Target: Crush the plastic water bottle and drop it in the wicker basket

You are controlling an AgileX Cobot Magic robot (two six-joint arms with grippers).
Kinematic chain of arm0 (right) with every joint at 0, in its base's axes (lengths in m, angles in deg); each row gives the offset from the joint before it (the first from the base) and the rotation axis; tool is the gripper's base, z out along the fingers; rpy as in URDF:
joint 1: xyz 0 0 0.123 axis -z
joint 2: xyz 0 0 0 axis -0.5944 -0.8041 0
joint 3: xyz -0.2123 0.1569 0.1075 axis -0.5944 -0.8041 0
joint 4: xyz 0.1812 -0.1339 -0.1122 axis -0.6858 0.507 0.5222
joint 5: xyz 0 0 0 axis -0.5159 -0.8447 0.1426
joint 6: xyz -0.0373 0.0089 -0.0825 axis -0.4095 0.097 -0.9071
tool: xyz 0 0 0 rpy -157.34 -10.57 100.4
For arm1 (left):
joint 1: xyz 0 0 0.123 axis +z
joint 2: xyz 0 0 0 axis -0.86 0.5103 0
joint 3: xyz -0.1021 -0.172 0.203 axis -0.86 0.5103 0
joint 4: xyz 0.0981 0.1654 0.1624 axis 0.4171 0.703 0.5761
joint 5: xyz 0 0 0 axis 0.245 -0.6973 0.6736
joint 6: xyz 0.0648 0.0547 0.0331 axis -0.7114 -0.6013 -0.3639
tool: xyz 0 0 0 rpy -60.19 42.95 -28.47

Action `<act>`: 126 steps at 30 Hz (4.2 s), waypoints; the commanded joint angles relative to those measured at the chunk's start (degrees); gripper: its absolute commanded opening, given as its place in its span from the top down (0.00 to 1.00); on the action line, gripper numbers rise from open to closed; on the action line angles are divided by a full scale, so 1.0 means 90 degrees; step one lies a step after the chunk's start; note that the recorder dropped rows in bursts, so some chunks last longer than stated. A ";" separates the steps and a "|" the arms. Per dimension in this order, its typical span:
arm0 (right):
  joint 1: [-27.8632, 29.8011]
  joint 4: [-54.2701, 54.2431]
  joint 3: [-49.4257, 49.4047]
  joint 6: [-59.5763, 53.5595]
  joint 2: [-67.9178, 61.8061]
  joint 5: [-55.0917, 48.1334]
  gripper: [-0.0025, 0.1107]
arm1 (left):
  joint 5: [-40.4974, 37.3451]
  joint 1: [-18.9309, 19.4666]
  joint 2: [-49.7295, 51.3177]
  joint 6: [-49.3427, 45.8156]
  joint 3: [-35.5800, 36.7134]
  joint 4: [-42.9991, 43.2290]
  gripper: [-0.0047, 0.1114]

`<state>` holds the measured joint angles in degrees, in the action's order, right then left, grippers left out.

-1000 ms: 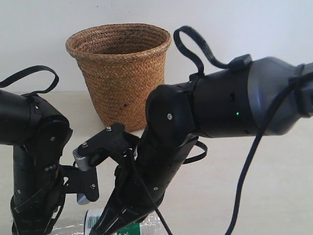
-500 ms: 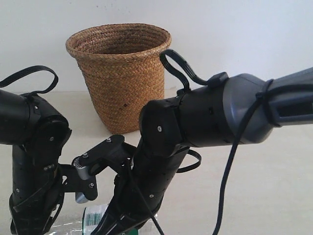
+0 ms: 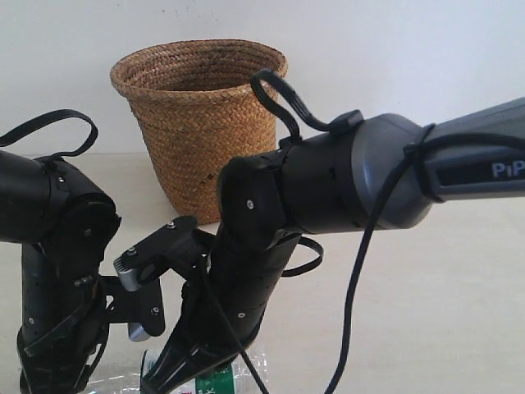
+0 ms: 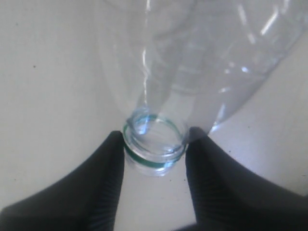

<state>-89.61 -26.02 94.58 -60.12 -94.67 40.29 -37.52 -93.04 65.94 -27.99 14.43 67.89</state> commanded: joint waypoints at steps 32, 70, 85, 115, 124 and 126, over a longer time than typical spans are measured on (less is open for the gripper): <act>-0.0001 0.0308 0.0019 0.0143 0.0254 -0.0109 0.98 | -0.0064 -0.0015 -0.0064 0.0022 -0.0022 -0.0064 0.92; -0.0001 0.4593 -0.1588 0.3785 0.5832 -0.2653 0.98 | 0.1770 -0.0015 -0.0686 0.1664 -0.1325 0.1165 0.89; -0.0001 0.4593 -0.2648 0.4647 0.7019 -0.2727 0.98 | 0.2091 -0.0003 -0.0671 0.2378 -0.1325 0.0373 0.47; -0.0001 0.5042 -0.2648 0.4937 0.7019 -0.2930 0.98 | 0.2008 -0.0003 -0.0105 0.2378 -0.1325 0.0502 0.51; -0.0001 0.5042 -0.2648 0.5051 0.7019 -0.2930 0.98 | 0.2273 -0.0003 -0.0026 0.2352 -0.1325 0.0321 0.51; -0.0001 0.5042 -0.2648 0.5051 0.7019 -0.2930 0.98 | 0.2273 -0.0003 0.0091 0.2352 -0.1325 0.0321 0.51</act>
<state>-89.57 18.48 70.91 -15.13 -31.98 14.05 -17.79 -93.04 65.52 -7.22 2.87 71.53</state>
